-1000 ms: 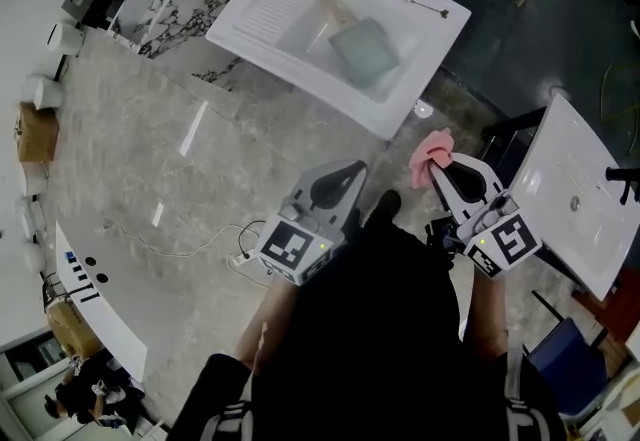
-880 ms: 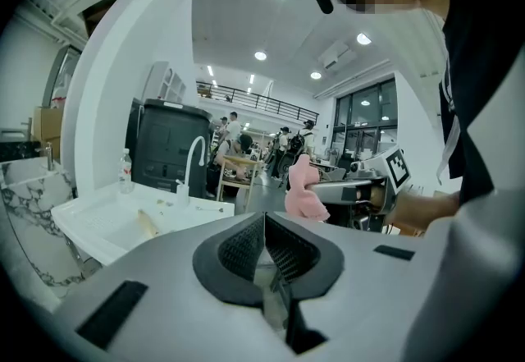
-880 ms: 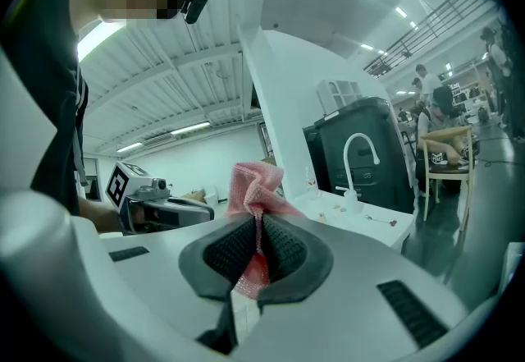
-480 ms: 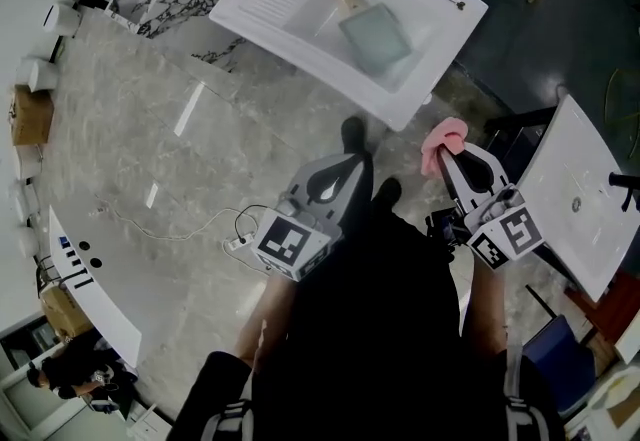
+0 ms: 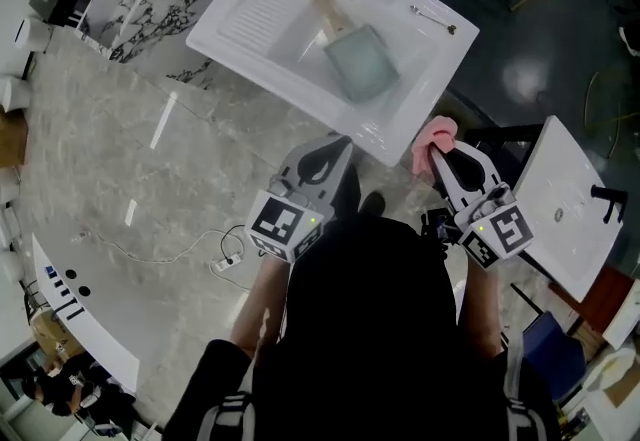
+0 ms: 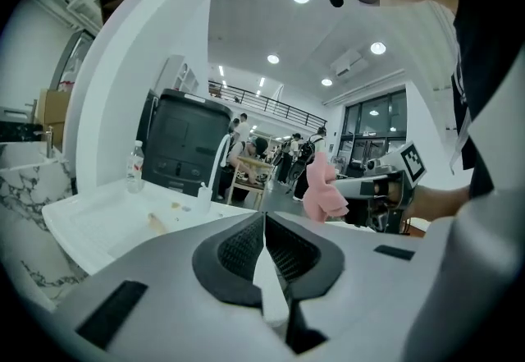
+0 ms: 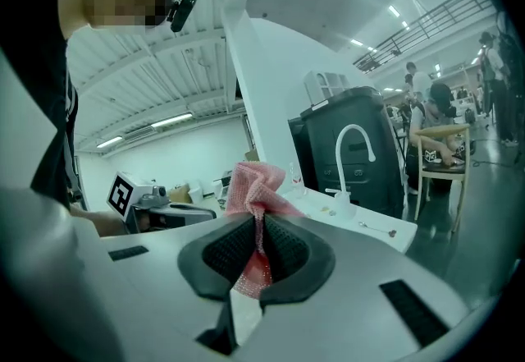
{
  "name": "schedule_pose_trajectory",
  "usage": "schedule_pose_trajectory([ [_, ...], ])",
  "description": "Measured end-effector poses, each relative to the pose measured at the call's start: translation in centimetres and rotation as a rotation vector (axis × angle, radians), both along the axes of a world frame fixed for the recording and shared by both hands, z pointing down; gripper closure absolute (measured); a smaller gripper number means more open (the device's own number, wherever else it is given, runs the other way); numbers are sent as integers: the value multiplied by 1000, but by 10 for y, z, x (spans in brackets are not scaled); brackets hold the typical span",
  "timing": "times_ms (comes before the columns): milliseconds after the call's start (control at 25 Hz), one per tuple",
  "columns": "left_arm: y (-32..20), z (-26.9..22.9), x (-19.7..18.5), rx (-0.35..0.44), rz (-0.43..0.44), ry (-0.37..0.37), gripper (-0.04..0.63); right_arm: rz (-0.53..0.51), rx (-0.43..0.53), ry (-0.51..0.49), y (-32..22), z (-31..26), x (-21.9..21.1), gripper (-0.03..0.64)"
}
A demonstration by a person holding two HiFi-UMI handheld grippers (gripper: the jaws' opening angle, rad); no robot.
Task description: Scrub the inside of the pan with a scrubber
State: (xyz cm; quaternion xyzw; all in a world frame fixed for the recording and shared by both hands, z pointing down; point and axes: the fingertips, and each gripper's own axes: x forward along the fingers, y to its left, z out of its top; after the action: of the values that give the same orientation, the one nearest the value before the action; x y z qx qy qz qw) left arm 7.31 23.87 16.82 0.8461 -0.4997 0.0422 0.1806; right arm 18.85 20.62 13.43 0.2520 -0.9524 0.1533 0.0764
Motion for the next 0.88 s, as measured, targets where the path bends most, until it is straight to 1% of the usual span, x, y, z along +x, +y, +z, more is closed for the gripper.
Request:
schedule_pose_trajectory([
  [200,-66,4,-33,6,2,16,560,21,13,26,-52,-5,-25,578],
  [360,-114,13,-63,-6,8,42,560,67,-8,55,-86,-1,-42,578],
  [520,-153,38,-88,-62,18,81,560,120,-41,84,-112,14,-50,578],
  [640,-184,63,-102,-105,29,85,560,159,-76,104,-127,28,-53,578],
  [760,-211,94,-114,-167,16,103,560,161,-119,114,-137,47,-60,578],
  [880,-241,125,-121,-219,-2,142,560,136,-160,112,-150,72,-70,578],
])
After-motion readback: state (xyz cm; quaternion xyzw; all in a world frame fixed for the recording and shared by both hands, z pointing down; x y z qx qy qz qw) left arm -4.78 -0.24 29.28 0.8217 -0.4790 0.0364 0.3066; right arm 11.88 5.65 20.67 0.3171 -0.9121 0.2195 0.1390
